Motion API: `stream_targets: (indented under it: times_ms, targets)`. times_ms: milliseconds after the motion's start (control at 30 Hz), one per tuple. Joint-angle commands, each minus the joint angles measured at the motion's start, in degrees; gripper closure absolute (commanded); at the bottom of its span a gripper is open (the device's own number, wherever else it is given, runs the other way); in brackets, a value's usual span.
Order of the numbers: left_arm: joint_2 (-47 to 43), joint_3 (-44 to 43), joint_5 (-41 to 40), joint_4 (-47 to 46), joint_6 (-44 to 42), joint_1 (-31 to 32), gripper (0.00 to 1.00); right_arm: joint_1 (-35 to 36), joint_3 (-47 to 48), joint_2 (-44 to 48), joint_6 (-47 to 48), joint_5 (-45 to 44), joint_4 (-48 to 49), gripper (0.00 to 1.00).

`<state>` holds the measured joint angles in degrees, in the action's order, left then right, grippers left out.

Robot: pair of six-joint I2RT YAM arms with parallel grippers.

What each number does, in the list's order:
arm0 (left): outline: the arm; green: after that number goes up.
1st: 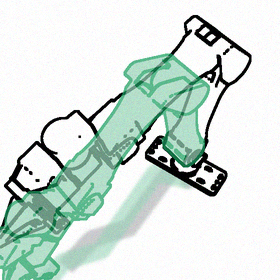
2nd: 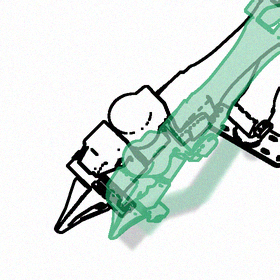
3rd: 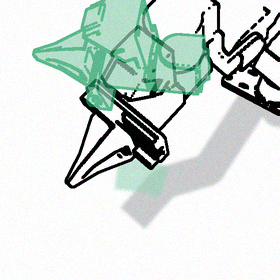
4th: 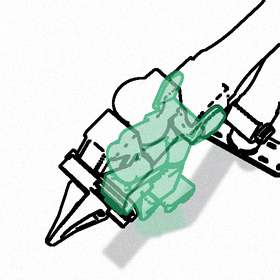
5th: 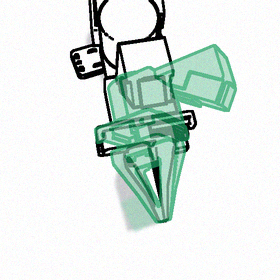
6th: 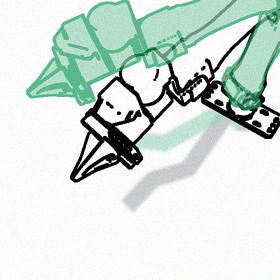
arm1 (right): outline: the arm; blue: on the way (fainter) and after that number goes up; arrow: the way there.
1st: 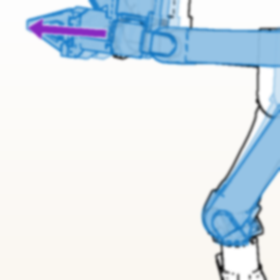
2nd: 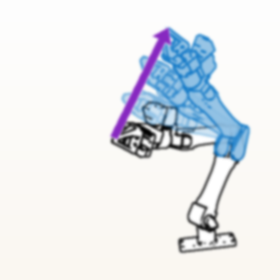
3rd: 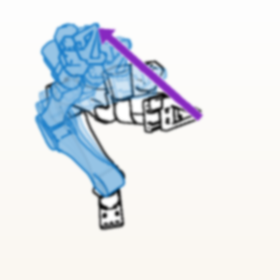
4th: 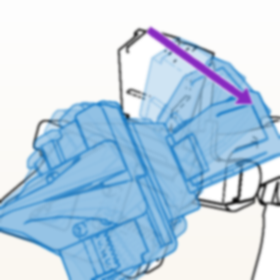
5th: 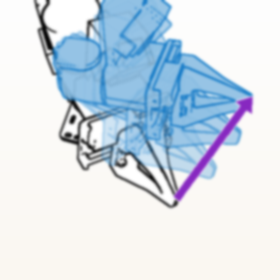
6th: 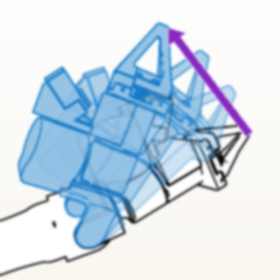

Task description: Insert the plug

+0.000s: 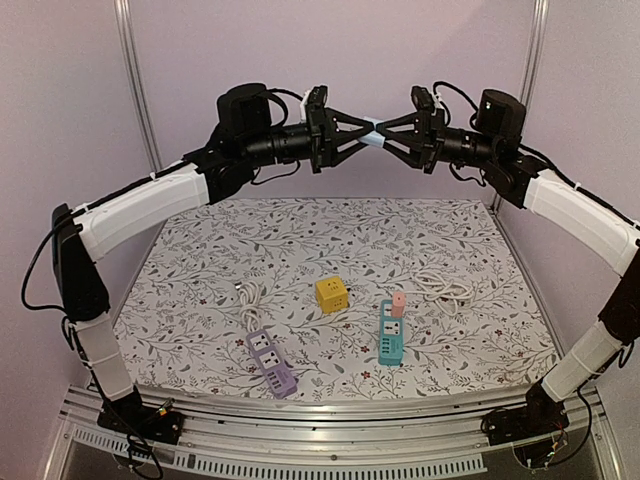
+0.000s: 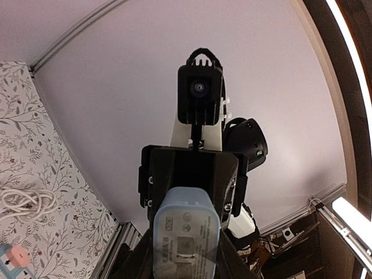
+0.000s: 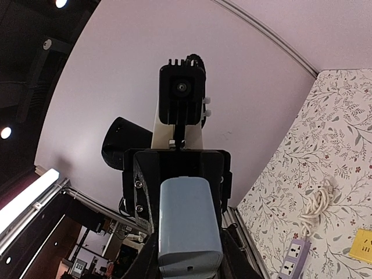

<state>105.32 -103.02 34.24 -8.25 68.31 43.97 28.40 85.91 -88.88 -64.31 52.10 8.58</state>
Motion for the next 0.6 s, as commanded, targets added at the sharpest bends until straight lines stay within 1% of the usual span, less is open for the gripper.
stream_targets:
  times_ms: [0, 33, 67, 100, 233, 333, 367, 500, 567]
  targets:
    - [-3.13, 2.55, -2.16, 3.73, -0.42, 0.73, 0.56, 1.01, 1.26, 0.90, 4.51, -1.83, -3.55, 1.00]
    - [-3.98, 3.57, -2.75, 4.03, -0.72, 0.65, 0.43, 0.96, 1.35, 1.30, 5.24, -2.35, -4.92, 1.00]
    - [-4.79, 4.59, -3.18, 4.15, -1.04, 0.48, 0.34, 0.96, 1.36, 1.57, 5.77, -2.69, -5.89, 1.00]
    - [-5.76, 5.81, -3.62, 4.20, -1.26, 0.24, 0.28, 0.96, 1.29, 1.95, 6.34, -2.96, -6.80, 1.00]
    - [-9.58, 11.15, -4.97, 4.25, -2.14, -0.81, 0.11, 1.00, 0.96, 3.43, 8.04, -4.37, -11.13, 1.00]
    - [-12.45, 15.19, -5.70, 4.34, -2.43, -1.83, 0.05, 1.02, 0.43, 4.59, 8.95, -5.08, -13.18, 1.00]
    - [-13.36, 16.48, -5.96, 4.42, -2.59, -2.13, 0.02, 0.99, 0.28, 4.79, 9.12, -5.34, -14.01, 1.00]
    - [-16.65, 19.50, -7.46, 7.73, -5.16, -3.20, 0.01, 1.01, -0.11, 5.85, 10.18, -6.22, -17.65, 1.00]
    - [-17.86, 19.83, -8.43, 13.09, -7.32, -3.71, 0.00, 1.02, -0.13, 6.29, 10.79, -6.92, -20.02, 1.00]
